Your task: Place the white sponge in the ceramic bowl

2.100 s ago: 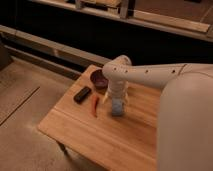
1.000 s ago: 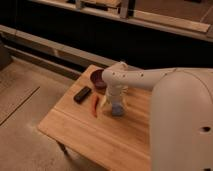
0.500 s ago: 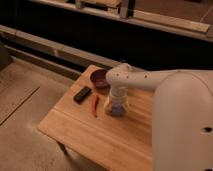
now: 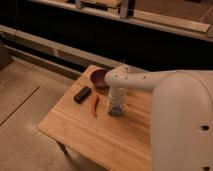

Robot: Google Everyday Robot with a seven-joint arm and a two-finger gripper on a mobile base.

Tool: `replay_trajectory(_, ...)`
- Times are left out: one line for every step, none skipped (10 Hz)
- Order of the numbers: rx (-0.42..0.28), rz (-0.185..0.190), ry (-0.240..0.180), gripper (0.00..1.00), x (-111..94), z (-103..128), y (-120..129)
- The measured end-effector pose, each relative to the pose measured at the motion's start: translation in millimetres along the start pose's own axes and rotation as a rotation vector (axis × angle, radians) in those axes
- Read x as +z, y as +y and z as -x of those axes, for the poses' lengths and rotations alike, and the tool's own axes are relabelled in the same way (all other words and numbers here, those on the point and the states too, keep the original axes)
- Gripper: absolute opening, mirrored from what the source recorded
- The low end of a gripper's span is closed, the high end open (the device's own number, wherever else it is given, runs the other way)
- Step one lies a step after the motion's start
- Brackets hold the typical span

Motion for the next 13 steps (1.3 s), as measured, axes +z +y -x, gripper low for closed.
replay_trajectory(-0.004,-0.004,0.0,0.26,0.5,-0.2,-0.4)
replay_trajectory(-0.004,-0.003,-0.001,0.16,0.5,-0.3,-0.1)
replay_trajectory(-0.005,-0.003,-0.001,0.14,0.6,-0.2,0.4)
replay_trajectory(-0.005,-0.003,-0.001,0.14,0.6,-0.2,0.6)
replay_trajectory(-0.005,-0.003,-0.001,0.14,1.2,-0.3,0.2)
replay_trajectory(-0.004,-0.003,-0.001,0.14,1.2,-0.3,-0.4)
replay_trajectory(-0.003,-0.003,-0.001,0.14,1.3,-0.4,-1.3)
replay_trajectory(-0.003,-0.003,-0.001,0.14,1.3,-0.4,-1.1)
replay_trajectory(-0.004,-0.003,-0.001,0.14,1.5,-0.5,-0.7)
replay_trajectory(-0.004,-0.003,0.0,0.14,1.8,-0.4,-0.3)
replay_trajectory(-0.005,-0.003,0.0,0.14,1.8,-0.4,-0.1)
replay_trajectory(-0.005,-0.003,0.0,0.14,1.9,-0.4,0.2)
replay_trajectory(-0.005,-0.003,0.0,0.14,1.9,-0.4,0.4)
